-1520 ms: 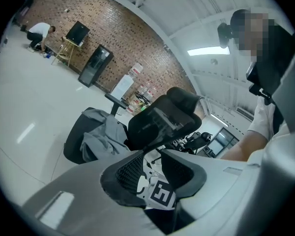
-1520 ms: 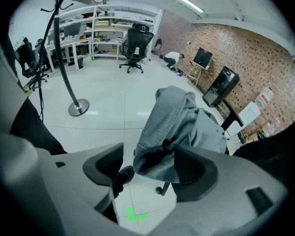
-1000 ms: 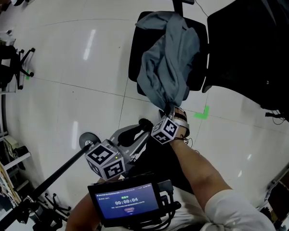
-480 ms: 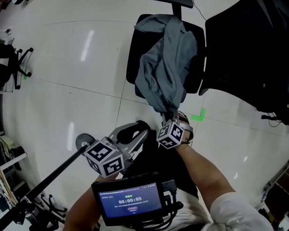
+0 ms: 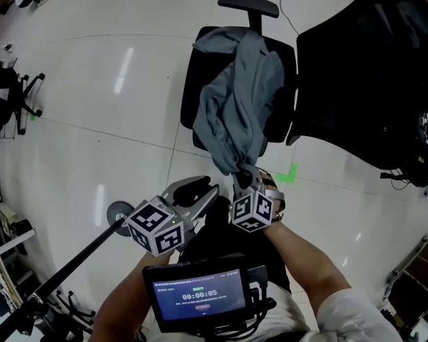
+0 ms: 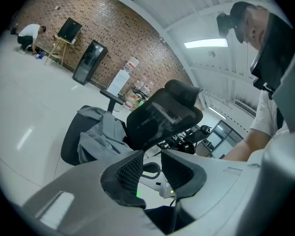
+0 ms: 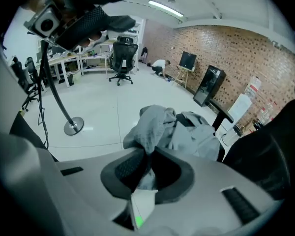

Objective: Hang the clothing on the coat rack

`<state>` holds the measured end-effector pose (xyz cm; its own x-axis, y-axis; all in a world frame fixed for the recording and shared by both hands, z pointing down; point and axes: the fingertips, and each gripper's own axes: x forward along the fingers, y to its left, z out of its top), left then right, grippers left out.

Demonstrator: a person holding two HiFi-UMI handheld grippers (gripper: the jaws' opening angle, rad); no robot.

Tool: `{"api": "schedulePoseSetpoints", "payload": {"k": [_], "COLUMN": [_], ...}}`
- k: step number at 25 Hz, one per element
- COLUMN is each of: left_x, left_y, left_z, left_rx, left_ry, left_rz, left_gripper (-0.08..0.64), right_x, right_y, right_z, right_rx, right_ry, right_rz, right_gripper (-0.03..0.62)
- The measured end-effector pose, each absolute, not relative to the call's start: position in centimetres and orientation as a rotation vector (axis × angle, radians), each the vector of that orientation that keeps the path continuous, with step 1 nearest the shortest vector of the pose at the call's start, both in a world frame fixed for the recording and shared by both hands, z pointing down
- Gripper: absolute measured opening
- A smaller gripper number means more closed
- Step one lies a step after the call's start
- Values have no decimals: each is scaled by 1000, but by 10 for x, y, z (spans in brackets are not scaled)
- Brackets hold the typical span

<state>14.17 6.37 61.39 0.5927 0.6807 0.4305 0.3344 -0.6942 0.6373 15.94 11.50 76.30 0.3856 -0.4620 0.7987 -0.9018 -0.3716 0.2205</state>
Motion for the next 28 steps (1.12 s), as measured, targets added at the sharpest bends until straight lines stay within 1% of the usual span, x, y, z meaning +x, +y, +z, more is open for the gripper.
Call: {"api": "schedulePoseSetpoints", "payload": {"k": [2,7,9,11,14,18,22,27,28], "left_x": [144,153,157,164,173,187,194,206,207], "left_y": [64,63,65,70,77,95,107,123,126], "left_z": [615,625,631,639,651,653,654,647,644], "left_rx": [2367,2501,2580,2676,2797,2886,2932,2994,2975], "left_ry": [823,912,993,1105,1309,1613,1913,2122,2119], "left_rz": [938,1006,1045,1088,1148,1145,1161,1079,1054], "left_gripper": [120,198,214,243,260,304,304,300,230], "right_x": [163,169,171,173,171,174,183,166,167], "right_y": [114,111,108,102,92,100,111,87,83], "right_z": [752,729,716,697,665,648,633,596,590], "right_rx": [1995,2015,2017,2017,1984,1872,1832,1738,1752], "right_ry": [-1181,-1218,-1245,-1291,-1386,-1441,-1509,-1708,-1724], "right_rz": [822,769,723,652,531,462,464,405,396], "right_gripper": [40,38,38,38,38,38,38,37,37]}}
